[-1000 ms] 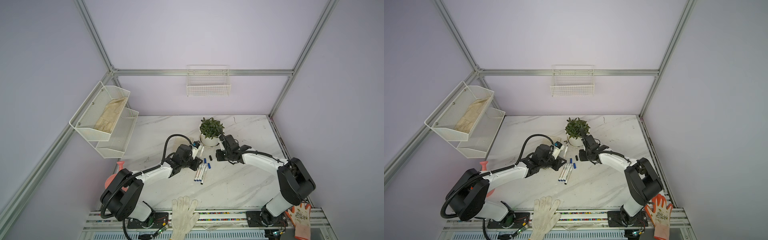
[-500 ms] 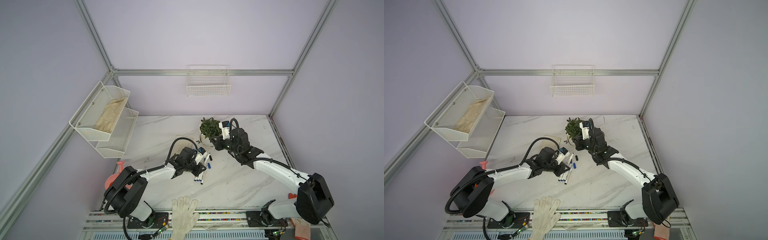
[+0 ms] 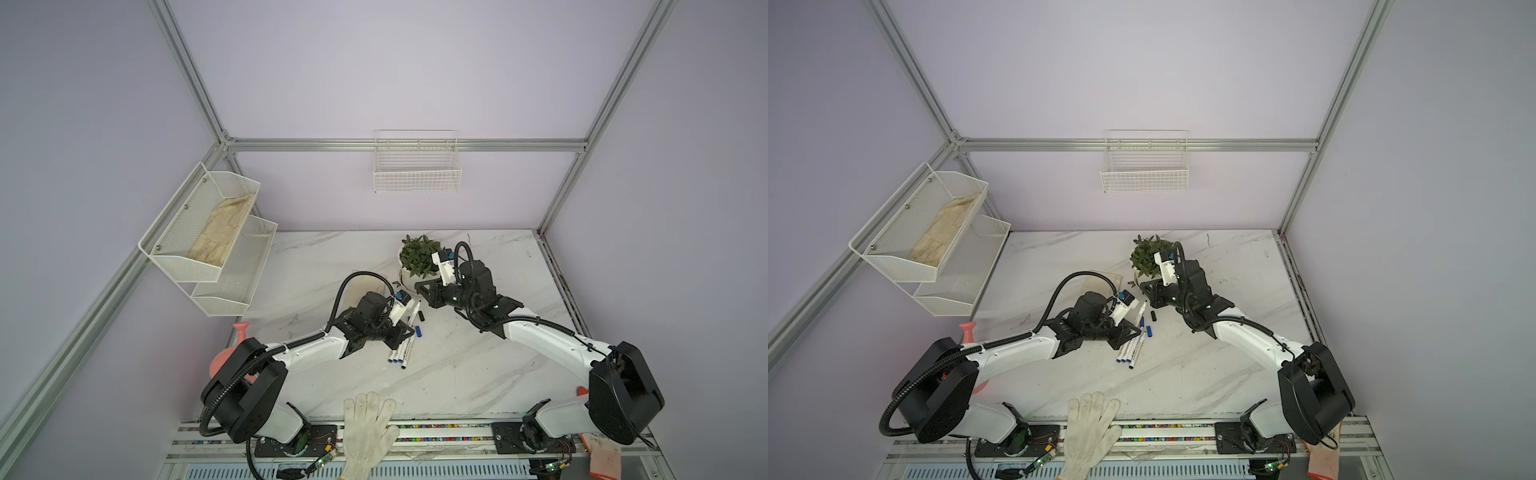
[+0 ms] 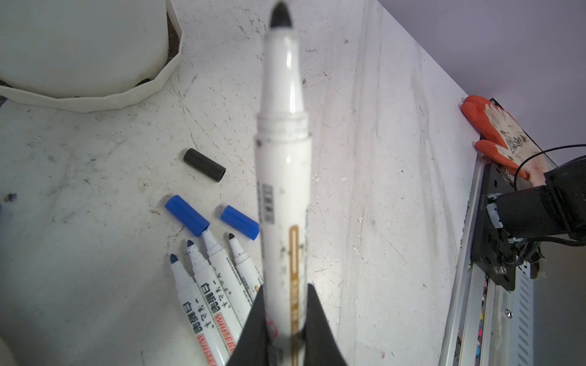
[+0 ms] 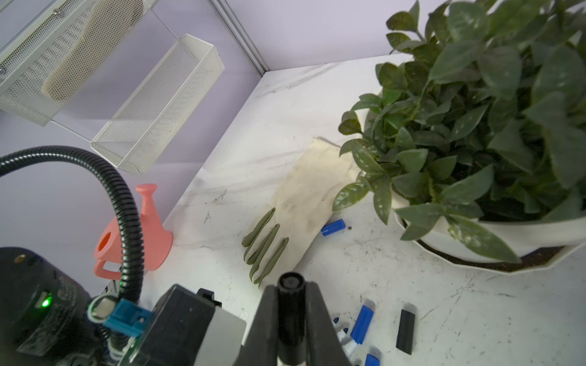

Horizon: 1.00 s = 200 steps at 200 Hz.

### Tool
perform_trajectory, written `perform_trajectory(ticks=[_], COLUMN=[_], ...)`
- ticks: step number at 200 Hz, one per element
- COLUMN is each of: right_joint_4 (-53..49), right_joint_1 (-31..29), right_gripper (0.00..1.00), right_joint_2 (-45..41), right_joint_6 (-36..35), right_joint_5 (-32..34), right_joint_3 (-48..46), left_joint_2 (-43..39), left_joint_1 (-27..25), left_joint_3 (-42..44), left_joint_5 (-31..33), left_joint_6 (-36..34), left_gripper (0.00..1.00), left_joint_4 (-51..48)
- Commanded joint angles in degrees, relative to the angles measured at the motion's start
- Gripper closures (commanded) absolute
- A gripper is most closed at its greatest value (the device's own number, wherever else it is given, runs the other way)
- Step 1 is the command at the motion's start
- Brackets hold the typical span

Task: Insert the pens into the pen caps
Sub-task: 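Lift the black cap with the right gripper toward the held marker, then press the black cap down onto the marker tip with the right gripper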

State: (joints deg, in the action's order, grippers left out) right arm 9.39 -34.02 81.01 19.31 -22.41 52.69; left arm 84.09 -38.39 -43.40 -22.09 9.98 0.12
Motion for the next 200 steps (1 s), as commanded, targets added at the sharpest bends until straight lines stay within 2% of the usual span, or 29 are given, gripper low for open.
perform_trajectory(ticks=[1, 126, 163, 200], right_joint_4=[-0.1, -0.7, -0.7, -1.0], right_joint_1=[0.0, 1.4, 1.8, 2.4], right_gripper=[1.0, 1.0, 1.0, 1.0], right_joint_2=[-1.0, -2.1, -2.0, -2.0], right_joint_6=[-0.8, 0.0, -0.2, -0.4], right_joint_5=[-2.0, -2.2, -5.2, -8.0], right_joint_3=[-0.9, -2.5, -2.8, -2.9], left_joint_2=[-1.1, -0.7, 0.3, 0.9], left_joint_1=[-0.1, -0.2, 0.0, 0.8], left_joint_3=[-2.6, -2.0, -2.5, -3.4], left_joint_5=[0.1, 1.0, 0.8, -1.7], left_joint_6=[0.7, 2.0, 2.0, 6.2], left_gripper=[1.0, 1.0, 1.0, 1.0], left_joint_4=[2.8, 5.0, 6.5, 11.3])
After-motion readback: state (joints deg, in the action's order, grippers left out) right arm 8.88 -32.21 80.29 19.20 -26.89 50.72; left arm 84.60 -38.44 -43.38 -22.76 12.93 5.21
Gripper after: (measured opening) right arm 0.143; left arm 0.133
